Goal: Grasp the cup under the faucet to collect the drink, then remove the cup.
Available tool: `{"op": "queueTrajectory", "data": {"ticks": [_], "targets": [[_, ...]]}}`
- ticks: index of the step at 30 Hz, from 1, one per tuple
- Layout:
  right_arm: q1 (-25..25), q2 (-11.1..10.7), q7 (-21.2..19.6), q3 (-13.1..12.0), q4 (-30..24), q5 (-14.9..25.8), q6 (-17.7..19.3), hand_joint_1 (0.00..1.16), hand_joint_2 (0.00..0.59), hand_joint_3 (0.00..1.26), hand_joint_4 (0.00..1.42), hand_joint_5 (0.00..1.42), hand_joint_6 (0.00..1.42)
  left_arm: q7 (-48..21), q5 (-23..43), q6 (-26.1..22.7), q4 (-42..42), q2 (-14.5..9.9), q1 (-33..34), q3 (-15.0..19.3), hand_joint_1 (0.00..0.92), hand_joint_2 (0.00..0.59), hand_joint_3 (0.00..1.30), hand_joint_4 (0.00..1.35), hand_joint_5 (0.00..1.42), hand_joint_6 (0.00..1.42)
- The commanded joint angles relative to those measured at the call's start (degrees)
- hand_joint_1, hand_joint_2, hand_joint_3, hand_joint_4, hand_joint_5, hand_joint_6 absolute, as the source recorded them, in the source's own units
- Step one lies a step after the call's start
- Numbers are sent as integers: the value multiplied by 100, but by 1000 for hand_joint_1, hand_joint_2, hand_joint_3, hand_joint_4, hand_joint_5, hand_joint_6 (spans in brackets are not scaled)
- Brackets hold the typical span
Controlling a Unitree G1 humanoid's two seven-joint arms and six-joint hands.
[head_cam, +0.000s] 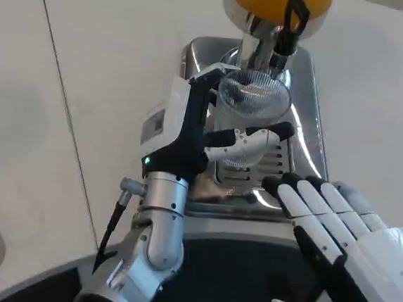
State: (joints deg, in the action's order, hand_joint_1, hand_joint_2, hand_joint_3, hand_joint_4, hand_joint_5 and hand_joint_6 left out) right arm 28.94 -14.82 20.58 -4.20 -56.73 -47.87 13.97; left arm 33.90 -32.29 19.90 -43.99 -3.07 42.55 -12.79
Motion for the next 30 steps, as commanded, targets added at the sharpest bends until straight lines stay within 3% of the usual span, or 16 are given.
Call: {"op": "queueTrajectory", "data": {"ticks": [1,6,22,25,26,27,30], "targets": [[-48,-31,87,-118,-120,103,-97,164,582,33,0,0,0,427,-253,112,0,73,97,-244,708,0,1144,1110,1353,1424],[65,-46,38,-190,-147,149,-34,164,586,35,0,0,0,573,-346,62,7,77,99,-400,685,0,1060,1124,1312,1424],[164,34,54,-359,-264,241,-102,186,586,36,0,0,13,558,-327,-129,-296,212,175,-544,667,0,985,1099,1275,1424],[234,64,32,-379,-271,257,-67,189,586,39,0,0,14,455,-327,-127,-322,190,187,-610,641,0,839,932,1154,1369],[246,71,32,-382,-273,260,-60,190,586,40,0,0,14,419,-307,-124,-330,186,192,-619,563,16,673,713,1018,1204],[249,76,33,-380,-274,261,-58,191,586,41,0,0,14,407,-299,-125,-339,176,199,-624,505,25,551,594,956,1198],[212,91,40,-350,-266,255,-67,193,586,43,0,0,15,361,-249,-105,-370,136,227,-602,423,35,404,456,860,1113]]}}
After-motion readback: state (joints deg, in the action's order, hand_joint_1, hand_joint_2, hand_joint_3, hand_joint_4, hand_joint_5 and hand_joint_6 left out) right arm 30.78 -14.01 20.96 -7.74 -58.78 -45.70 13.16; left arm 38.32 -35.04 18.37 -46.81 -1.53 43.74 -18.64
